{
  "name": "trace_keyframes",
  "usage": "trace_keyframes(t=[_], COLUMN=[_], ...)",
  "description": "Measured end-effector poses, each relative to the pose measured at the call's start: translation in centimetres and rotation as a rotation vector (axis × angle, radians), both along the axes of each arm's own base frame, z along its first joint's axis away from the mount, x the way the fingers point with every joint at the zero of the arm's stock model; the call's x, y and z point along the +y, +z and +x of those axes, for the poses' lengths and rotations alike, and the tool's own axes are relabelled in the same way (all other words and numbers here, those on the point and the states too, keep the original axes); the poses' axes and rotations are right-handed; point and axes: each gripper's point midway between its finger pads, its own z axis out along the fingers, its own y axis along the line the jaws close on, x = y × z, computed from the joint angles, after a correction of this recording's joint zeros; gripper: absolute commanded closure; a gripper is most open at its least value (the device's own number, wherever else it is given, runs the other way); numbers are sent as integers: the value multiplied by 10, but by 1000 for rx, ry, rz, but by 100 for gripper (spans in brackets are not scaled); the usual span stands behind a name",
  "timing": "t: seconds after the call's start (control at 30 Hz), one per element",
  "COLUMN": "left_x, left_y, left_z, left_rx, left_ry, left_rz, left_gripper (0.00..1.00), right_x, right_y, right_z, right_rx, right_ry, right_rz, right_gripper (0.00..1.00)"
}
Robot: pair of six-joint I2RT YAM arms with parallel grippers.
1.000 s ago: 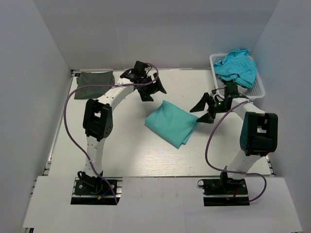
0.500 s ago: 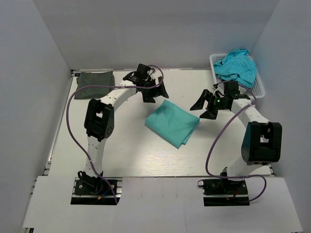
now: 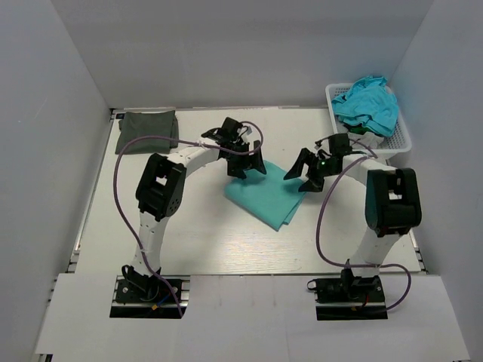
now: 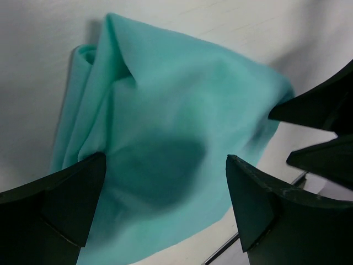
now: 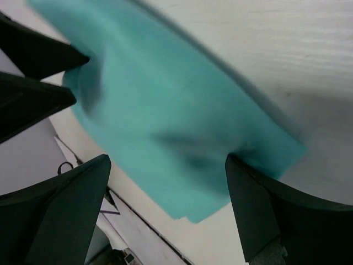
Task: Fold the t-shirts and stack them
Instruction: Put the neatly folded tshirt into the corner of the board with the left arm
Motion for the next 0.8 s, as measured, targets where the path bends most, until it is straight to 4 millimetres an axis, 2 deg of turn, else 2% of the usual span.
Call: trace_keyframes(t=[0.1,0.3,0.47,0.57,0.63,0.8], left_x=[14,28,36,47,55,75], left_y=[-23,-22,-20,-14,-4,39], left_z=[-10,-27,-65,-79,-76,-62], left_rx=[42,32,60,61,23,-105], left_ry=[11,20,5,25,56,146], left_rz=[46,57,72,126,162,210], left_gripper=[0,0,0,0,0,0], right_x=[-1,9,23,36,43,43], right_y=[-24,-23,-18,-5,9,70], right_z=[1,6,11,12,8,3], right_rx=[52,65,-11,-75,-124,-293], right_ry=[-6,13,93,152,177,173], right_rz=[-10,35,-17,-48,-65,-88], right_gripper=[10,10,10,10,10,10])
